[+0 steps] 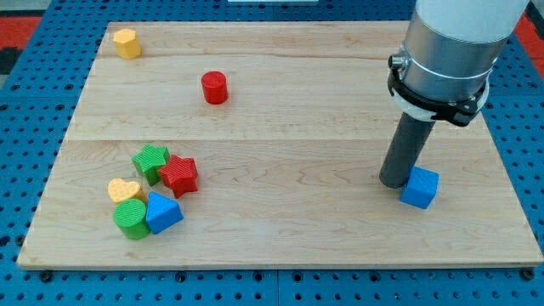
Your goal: Push the blue triangle closer to blue cube
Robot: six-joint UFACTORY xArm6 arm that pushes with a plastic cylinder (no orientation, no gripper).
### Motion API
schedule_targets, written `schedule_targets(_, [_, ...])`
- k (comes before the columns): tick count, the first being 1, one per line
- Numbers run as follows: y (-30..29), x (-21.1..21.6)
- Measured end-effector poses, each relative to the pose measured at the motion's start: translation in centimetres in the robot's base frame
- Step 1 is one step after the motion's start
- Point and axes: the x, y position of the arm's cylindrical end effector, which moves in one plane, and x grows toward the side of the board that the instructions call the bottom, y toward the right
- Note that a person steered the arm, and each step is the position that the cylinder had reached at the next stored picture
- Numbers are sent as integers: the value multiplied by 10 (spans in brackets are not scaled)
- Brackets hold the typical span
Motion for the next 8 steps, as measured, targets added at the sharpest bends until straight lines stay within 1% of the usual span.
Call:
schedule_targets(1, [-55, 27])
schedule_targets(2, [-136, 103])
schedule_targets(3, [-226, 92])
schedule_targets(4, [-251, 53])
schedule_targets(5, [-264, 83])
schedule_targets(6, [-311, 59])
schedule_targets(7, [-270, 14])
schedule_targets(8, [-175, 15])
